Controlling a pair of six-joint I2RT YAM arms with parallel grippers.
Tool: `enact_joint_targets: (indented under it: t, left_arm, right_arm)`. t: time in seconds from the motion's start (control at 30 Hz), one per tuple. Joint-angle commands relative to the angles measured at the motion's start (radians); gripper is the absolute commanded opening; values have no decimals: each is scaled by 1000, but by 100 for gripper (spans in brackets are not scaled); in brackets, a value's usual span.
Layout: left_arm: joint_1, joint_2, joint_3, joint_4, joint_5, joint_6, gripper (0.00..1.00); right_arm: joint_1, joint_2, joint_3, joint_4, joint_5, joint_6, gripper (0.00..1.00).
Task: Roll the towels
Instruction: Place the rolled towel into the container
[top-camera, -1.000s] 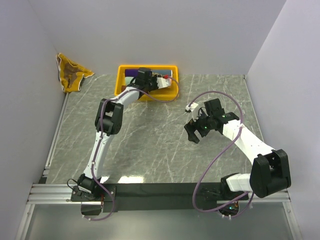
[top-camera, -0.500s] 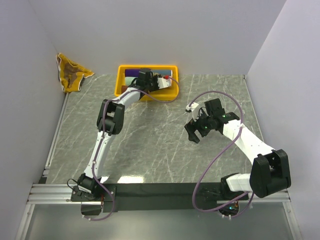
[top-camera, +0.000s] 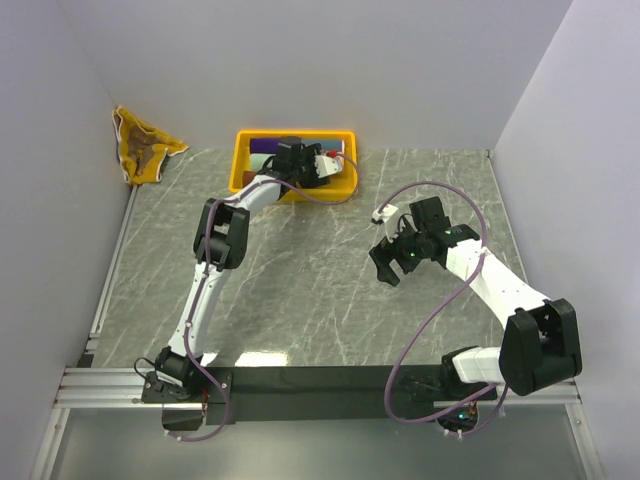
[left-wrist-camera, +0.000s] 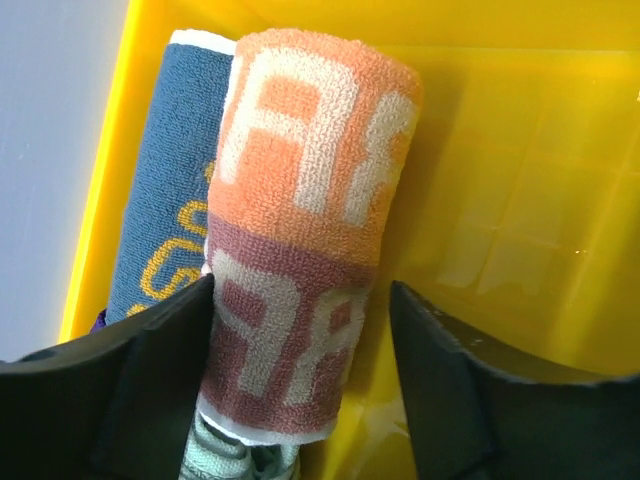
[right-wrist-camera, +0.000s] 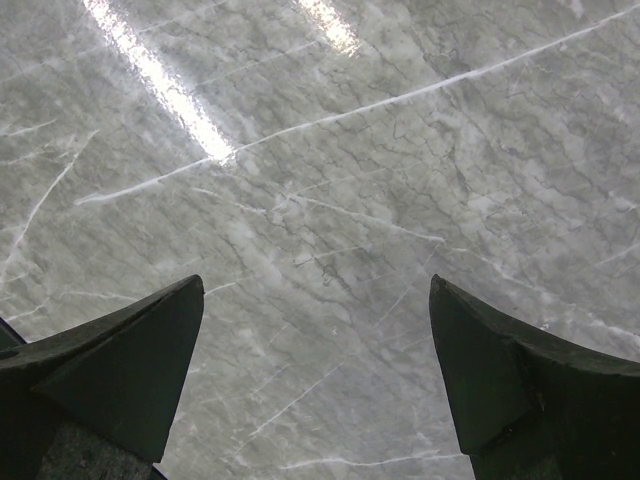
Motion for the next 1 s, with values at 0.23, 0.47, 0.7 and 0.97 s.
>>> enact_joint_targets:
  t: [0.23,0.47,0.7,0.97]
  left_arm:
    - [-9,-90,-20,-24,41,-44,87]
    - [-9,-143,-25,-13,33,-59,95]
    - [-8,-232,-64,-47,87,-33,99]
    - [23,-370,-71,-111,104,-197,99]
  right_arm:
    - [-9,-16,15,33,-26,18,100]
    - [-7,-15,12,43,-37,24,100]
    - [-7,-21,7,50,-36,15,100]
    - [-9,-21,21,62,-34,24,100]
